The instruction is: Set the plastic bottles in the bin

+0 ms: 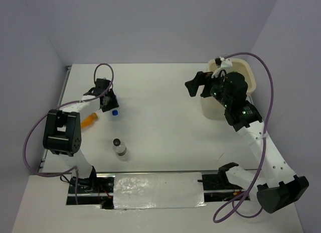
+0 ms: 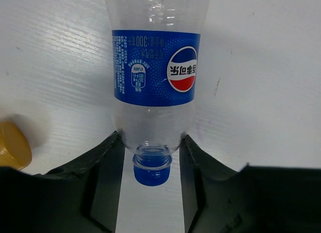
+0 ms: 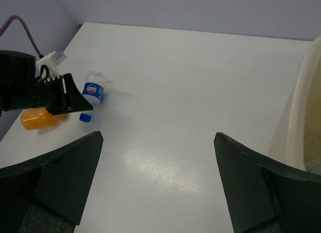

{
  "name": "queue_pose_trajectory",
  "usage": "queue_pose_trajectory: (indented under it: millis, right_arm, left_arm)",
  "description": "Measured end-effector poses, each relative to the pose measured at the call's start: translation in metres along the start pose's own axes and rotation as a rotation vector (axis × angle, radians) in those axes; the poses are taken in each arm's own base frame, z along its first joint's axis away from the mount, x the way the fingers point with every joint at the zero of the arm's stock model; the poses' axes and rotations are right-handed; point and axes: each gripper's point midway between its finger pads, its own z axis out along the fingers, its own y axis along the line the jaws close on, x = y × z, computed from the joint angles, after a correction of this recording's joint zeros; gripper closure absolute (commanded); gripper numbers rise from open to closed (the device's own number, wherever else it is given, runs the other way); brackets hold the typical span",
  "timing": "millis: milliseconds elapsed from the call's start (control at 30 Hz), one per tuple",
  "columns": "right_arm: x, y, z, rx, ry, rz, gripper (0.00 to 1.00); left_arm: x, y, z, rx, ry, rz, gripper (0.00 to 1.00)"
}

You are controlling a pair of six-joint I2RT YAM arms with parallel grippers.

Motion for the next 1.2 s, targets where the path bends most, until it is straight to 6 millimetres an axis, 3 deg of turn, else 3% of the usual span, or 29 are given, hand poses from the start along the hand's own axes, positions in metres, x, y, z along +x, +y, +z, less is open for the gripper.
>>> queue_pose_trajectory:
  millis: [100, 200, 333, 433, 533, 700, 800, 933, 1000, 1100, 1133, 1167, 1200]
  right_arm:
    - [0.012, 0.008, 0.005, -0.028, 0.033, 0.007, 0.0]
    - [0.02, 0.017, 0.011, -0.058, 0.058, 0.012, 0.0]
    - [0.036, 0.031, 0.02, -0.103, 0.101, 0.033, 0.0]
    - [0.044, 0.042, 0.028, -0.137, 0.124, 0.057, 0.0]
    - [0.048, 0.056, 0.036, -0.188, 0.12, 0.098, 0.0]
    - [0.056, 0.093, 0.05, -0.32, 0.131, 0.17, 0.0]
    - [0.062, 0.115, 0.057, -0.383, 0.142, 0.204, 0.0]
    - [0.08, 0.13, 0.066, -0.393, 0.187, 0.252, 0.0]
    - [0.09, 0.132, 0.071, -0.378, 0.207, 0.277, 0.05]
    - [0.099, 0.136, 0.072, -0.388, 0.21, 0.312, 0.36]
    - [0.1, 0.139, 0.071, -0.4, 0.206, 0.325, 0.51]
    - [0.102, 0.14, 0.071, -0.402, 0.203, 0.33, 0.56]
    - [0.102, 0.139, 0.071, -0.403, 0.195, 0.338, 0.59]
  left_arm:
    - [-0.002, -0.002, -0.004, 0.015, -0.006, 0.017, 0.6]
    - [-0.011, -0.012, -0.021, 0.061, -0.047, 0.056, 0.64]
    - [-0.028, -0.048, -0.061, 0.208, -0.149, 0.14, 0.67]
    - [-0.03, -0.081, -0.096, 0.352, -0.226, 0.234, 0.67]
    - [-0.012, -0.116, -0.135, 0.506, -0.287, 0.377, 0.62]
    - [0.047, -0.168, -0.197, 0.776, -0.344, 0.623, 0.61]
    - [0.068, -0.182, -0.225, 0.89, -0.375, 0.703, 0.62]
    - [0.075, -0.189, -0.249, 0.973, -0.42, 0.728, 0.6]
    - [0.075, -0.193, -0.259, 1.009, -0.448, 0.73, 0.6]
    - [0.081, -0.189, -0.257, 1.015, -0.443, 0.729, 0.56]
    - [0.083, -0.188, -0.255, 1.013, -0.437, 0.729, 0.48]
    - [0.084, -0.187, -0.254, 1.01, -0.431, 0.729, 0.39]
    - [0.085, -0.187, -0.253, 1.004, -0.427, 0.728, 0.18]
